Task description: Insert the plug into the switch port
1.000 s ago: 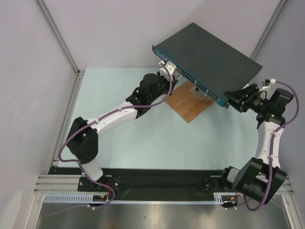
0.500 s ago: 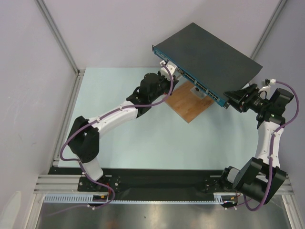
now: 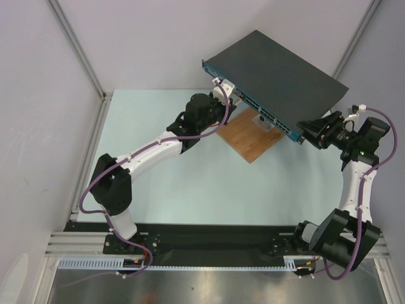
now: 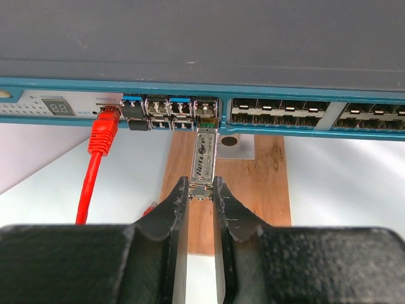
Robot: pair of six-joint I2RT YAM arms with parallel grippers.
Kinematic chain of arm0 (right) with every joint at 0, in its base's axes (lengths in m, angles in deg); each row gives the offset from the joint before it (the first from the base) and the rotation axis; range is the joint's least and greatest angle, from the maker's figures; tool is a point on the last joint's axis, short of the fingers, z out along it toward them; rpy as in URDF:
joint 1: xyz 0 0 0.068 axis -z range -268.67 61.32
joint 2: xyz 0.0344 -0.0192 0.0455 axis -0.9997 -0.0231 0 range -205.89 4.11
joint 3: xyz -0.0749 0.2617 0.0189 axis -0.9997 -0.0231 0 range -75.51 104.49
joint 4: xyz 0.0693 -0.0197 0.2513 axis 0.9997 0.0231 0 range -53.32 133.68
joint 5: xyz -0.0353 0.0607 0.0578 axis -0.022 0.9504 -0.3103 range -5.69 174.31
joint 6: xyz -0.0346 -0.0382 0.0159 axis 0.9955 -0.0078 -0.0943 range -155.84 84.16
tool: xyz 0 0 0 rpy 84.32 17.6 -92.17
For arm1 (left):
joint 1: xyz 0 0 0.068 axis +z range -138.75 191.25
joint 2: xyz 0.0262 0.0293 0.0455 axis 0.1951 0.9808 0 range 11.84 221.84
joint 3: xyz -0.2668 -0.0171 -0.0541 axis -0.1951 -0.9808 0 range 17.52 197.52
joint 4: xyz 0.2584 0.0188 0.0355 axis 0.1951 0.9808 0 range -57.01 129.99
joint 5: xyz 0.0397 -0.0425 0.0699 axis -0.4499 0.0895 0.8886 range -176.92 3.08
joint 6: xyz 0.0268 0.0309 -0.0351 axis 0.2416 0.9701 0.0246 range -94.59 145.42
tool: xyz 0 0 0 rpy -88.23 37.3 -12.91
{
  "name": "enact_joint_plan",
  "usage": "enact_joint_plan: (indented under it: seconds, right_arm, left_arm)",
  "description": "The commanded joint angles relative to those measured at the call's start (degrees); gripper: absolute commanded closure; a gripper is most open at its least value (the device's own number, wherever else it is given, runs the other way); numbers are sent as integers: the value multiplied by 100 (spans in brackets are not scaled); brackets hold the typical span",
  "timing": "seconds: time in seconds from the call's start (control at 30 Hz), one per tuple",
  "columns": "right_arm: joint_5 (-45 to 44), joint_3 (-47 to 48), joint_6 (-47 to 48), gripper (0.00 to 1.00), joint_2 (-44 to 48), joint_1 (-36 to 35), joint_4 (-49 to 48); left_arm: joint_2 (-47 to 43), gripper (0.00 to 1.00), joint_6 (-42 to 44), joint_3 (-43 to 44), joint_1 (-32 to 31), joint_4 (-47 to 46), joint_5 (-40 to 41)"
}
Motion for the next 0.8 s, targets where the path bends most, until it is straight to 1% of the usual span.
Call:
enact_joint_plan:
  seconds: [0.0,0.17,0.23,0.3,0.37,0.6,0.63,0.77]
  right_arm:
    - [-83,169,664,100,-72,-61,-212]
    - [-101,151,656,100,-63,-61,-212]
    - [-101,160,656,100,-63,-70,-220]
    - [-92,169,656,100,-72,-70,-212]
    - [-110,169,673,100,-63,-70,-194]
    - [-110,151,700,100,-63,-70,-177]
    - [-110,169,700,100,-63,-70,-177]
    - [-84,195,717,100,-45,-78,-159]
  left_arm:
    - [96,100,163,437,135,-285,126]
    - [297,100,189,780,135,14,125]
    - [429,100,233,1087,135,337,126]
    - [587,100,268,1376,135,523,310]
    - [632,100,268,1475,135,673,302]
    - [491,100,137,1423,135,621,187]
    - [422,100,128,1414,135,621,39]
    - [185,100,66,1352,135,647,-59]
